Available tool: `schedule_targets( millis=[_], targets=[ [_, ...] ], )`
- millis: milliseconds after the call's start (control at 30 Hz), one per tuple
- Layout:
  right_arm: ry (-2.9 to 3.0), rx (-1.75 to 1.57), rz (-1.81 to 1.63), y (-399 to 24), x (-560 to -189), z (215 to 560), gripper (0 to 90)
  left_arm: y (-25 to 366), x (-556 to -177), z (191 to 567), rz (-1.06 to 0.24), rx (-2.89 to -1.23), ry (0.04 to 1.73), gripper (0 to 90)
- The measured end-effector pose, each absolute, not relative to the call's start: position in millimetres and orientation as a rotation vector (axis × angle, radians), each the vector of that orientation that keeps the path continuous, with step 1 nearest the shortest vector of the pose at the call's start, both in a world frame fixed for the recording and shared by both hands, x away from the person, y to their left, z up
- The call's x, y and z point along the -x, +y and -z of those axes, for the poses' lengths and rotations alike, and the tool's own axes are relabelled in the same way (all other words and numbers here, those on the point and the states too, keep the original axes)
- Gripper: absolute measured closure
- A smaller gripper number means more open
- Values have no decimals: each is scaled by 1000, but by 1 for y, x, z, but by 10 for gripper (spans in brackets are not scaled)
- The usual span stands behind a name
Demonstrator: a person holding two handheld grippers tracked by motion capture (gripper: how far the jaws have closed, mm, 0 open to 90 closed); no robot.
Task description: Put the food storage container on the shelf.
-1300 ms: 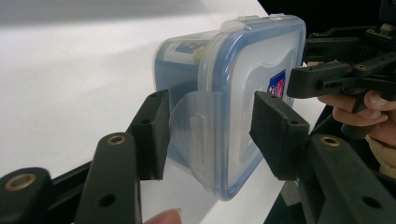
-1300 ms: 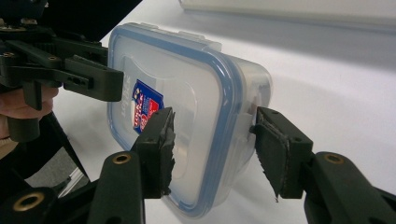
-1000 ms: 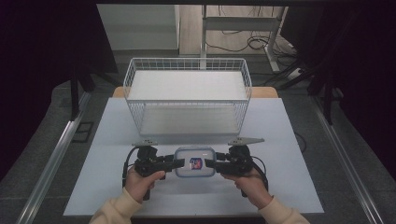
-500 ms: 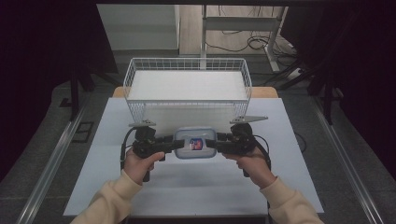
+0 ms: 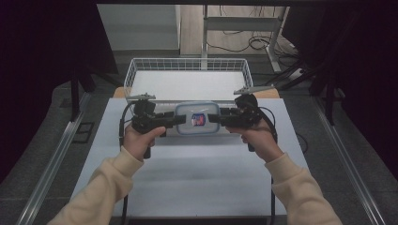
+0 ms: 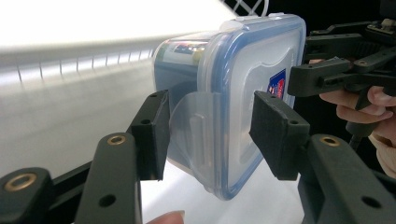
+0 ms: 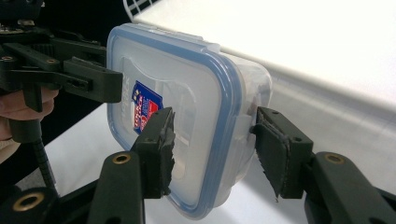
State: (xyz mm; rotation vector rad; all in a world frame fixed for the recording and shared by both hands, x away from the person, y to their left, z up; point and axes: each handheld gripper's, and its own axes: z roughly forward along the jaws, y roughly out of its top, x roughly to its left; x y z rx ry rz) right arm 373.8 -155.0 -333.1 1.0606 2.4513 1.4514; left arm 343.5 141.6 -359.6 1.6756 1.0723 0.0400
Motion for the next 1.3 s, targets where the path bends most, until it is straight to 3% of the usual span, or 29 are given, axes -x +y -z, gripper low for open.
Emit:
schedule_targets(
  millis=[400, 900, 1300],
  targets=[
    [2477, -1093, -1446, -141, -438, 291, 486, 155, -406, 320, -18, -1690, 1100, 490],
    [2520, -1242, -1417, -140, -494, 291, 484, 156, -466, 319, 110, -1727, 1162, 489],
    [2554, -1464, -1399, -138, -523, 297, 465, 161, -494, 325, 235, -1652, 1268, 477]
  ],
)
